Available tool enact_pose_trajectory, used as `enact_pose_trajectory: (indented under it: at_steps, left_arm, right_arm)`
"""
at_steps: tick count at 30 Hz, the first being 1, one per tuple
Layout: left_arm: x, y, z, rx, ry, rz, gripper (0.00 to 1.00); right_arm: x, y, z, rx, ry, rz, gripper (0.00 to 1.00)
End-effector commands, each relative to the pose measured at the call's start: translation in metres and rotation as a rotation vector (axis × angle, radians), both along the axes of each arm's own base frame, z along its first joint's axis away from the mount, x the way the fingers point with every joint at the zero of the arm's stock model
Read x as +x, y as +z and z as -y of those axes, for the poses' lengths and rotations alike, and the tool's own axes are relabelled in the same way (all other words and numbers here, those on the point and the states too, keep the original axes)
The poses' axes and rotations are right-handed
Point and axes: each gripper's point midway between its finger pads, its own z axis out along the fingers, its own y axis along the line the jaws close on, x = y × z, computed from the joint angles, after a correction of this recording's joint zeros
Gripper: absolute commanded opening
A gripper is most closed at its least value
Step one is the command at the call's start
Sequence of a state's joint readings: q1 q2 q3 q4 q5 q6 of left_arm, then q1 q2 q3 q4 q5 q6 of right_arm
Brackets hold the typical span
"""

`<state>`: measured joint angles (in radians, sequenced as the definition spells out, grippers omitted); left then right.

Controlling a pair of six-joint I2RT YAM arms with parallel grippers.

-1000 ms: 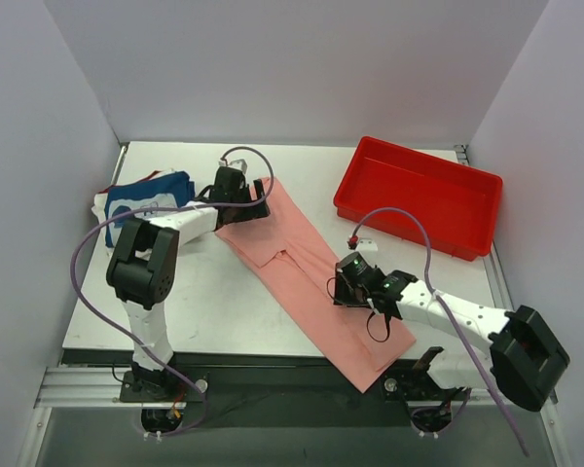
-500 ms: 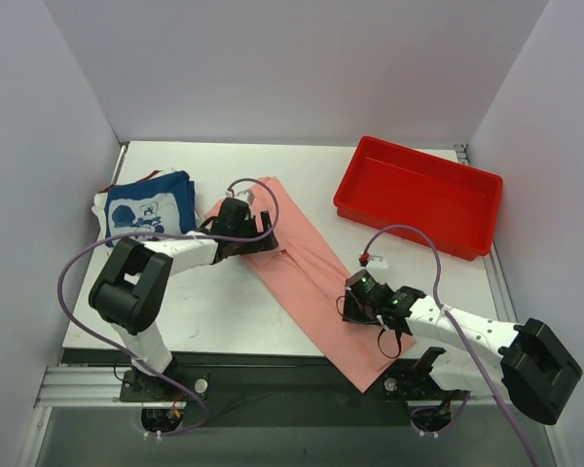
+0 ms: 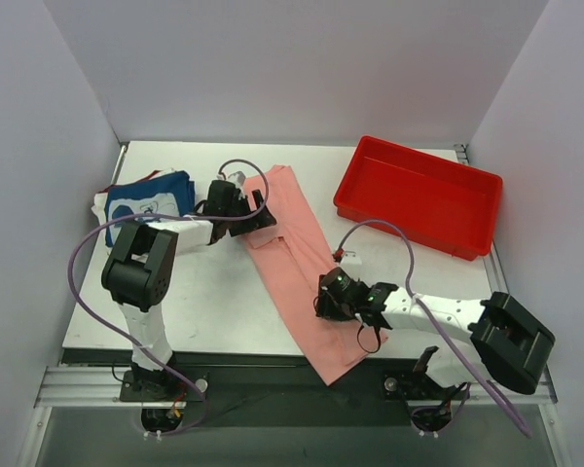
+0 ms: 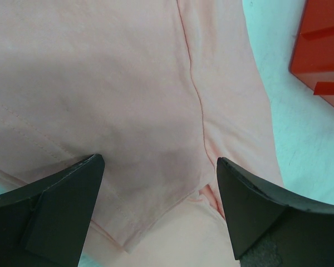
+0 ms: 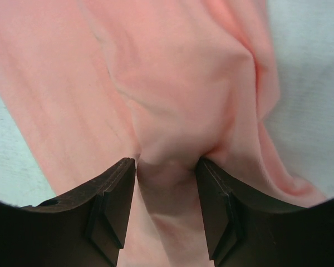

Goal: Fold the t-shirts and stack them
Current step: Rotate the tshirt 90 degrees

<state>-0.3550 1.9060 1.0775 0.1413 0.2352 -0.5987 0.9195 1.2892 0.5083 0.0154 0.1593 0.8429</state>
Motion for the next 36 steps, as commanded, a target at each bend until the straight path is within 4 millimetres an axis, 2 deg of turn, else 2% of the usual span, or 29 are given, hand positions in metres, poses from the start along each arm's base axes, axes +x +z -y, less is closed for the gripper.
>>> enact_pose_trajectory:
  at_steps: [1, 5, 6, 11, 12, 14, 16, 17, 21, 23, 25, 26, 28, 29, 31, 32, 34, 35, 36]
  left_arm:
    - [0.004, -0.025, -0.014, 0.019, 0.003, -0.069, 0.94]
    - [0.027, -0.029, -0.018, 0.009, 0.002, -0.079, 0.94]
    - [0.031, -0.030, -0.021, 0.003, 0.003, -0.082, 0.94]
    - [0.050, -0.030, -0.022, -0.022, -0.004, -0.079, 0.94]
    - [0.057, -0.022, -0.022, -0.033, -0.008, -0.061, 0.94]
    - [0.062, -0.023, -0.023, -0.034, -0.010, -0.061, 0.94]
    - [0.074, -0.015, -0.023, -0.034, -0.009, -0.036, 0.94]
    - [0.075, -0.019, -0.025, -0.029, -0.010, -0.045, 0.94]
    - [0.094, 0.000, -0.023, -0.028, -0.020, 0.014, 0.94]
    - [0.100, 0.020, -0.021, -0.034, -0.027, 0.058, 0.94]
    - [0.102, 0.037, -0.020, -0.036, -0.030, 0.095, 0.94]
    - [0.103, 0.057, -0.019, -0.040, -0.033, 0.134, 0.94]
    - [0.102, 0.075, -0.020, -0.027, -0.025, 0.175, 0.94]
    - [0.099, 0.096, -0.022, -0.020, -0.024, 0.215, 0.94]
    - [0.091, 0.113, -0.021, -0.001, -0.012, 0.252, 0.95]
    - [0.080, 0.126, -0.023, 0.006, -0.011, 0.275, 0.94]
    - [0.063, 0.136, -0.020, 0.031, -0.003, 0.298, 0.94]
    - [0.049, 0.156, -0.021, 0.034, 0.004, 0.338, 0.94]
    - [0.033, 0.138, -0.025, 0.073, 0.026, 0.306, 0.94]
  right_arm:
    - [-0.015, -0.019, -0.005, -0.040, 0.017, -0.094, 0.48]
    - [-0.010, -0.022, -0.018, -0.060, 0.030, -0.104, 0.48]
    - [-0.002, -0.017, -0.029, -0.032, 0.029, -0.081, 0.48]
    - [0.009, -0.010, -0.044, -0.015, 0.035, -0.061, 0.50]
    - [0.012, -0.006, -0.050, -0.005, 0.046, -0.053, 0.50]
    - [0.014, -0.004, -0.055, -0.001, 0.056, -0.054, 0.51]
    - [0.015, 0.000, -0.063, 0.016, 0.075, -0.058, 0.51]
    - [0.015, -0.001, -0.065, 0.017, 0.081, -0.062, 0.51]
    - [0.009, 0.007, -0.074, 0.026, 0.113, -0.051, 0.51]
    - [0.006, 0.021, -0.079, 0.033, 0.140, -0.008, 0.51]
    - [0.001, 0.029, -0.076, 0.008, 0.158, 0.011, 0.51]
    - [-0.003, 0.036, -0.071, -0.012, 0.162, 0.029, 0.51]
    - [-0.005, 0.045, -0.066, -0.027, 0.161, 0.054, 0.52]
    - [-0.008, 0.051, -0.060, -0.038, 0.162, 0.068, 0.52]
    - [-0.012, 0.049, -0.048, -0.063, 0.158, 0.066, 0.53]
    - [-0.016, 0.051, -0.040, -0.071, 0.151, 0.066, 0.53]
    - [-0.020, 0.043, -0.023, -0.111, 0.132, 0.064, 0.54]
    - [-0.023, 0.041, -0.013, -0.133, 0.123, 0.058, 0.54]
    - [-0.025, 0.040, -0.008, -0.139, 0.113, 0.056, 0.55]
